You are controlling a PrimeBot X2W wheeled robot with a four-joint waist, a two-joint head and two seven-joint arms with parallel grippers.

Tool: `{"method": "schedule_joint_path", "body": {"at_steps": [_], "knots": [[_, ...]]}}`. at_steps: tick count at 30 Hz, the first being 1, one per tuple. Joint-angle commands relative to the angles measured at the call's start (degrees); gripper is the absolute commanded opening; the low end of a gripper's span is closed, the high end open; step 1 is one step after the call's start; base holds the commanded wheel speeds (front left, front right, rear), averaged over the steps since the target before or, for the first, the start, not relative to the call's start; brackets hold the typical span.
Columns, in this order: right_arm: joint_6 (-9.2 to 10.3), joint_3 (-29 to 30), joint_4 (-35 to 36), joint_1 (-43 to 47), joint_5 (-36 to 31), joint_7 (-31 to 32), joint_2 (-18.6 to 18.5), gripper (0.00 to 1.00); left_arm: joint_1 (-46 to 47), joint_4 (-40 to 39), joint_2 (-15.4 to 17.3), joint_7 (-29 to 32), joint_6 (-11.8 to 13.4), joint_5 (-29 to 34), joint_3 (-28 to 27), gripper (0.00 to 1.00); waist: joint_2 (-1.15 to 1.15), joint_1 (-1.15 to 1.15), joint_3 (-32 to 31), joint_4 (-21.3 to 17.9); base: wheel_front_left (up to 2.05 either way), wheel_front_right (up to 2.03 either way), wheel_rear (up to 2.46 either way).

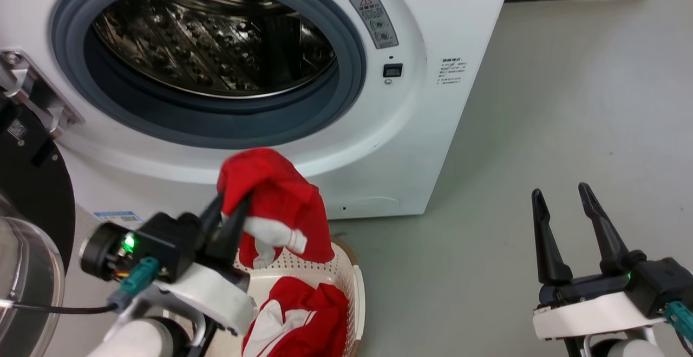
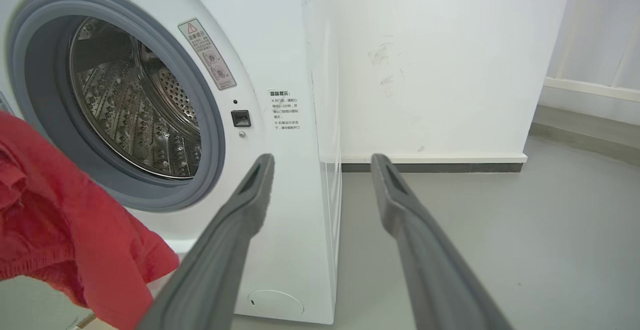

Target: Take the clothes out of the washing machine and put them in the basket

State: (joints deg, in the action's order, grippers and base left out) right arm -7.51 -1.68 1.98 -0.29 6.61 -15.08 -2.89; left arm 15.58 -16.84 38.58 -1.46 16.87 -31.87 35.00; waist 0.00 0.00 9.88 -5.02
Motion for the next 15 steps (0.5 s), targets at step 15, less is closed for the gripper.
{"method": "schedule_joint_path", "body": {"at_steps": [15], "knots": [[0.04,1.06,1.70,-8.86,0.08,-0.13,0.05,1.00,1.74,27.30,-6.51,-4.53,-9.13,-2.44,5.88,0.00,0.00,0.00,16.29,-2.96,0.00,0.00,0.00]]}}
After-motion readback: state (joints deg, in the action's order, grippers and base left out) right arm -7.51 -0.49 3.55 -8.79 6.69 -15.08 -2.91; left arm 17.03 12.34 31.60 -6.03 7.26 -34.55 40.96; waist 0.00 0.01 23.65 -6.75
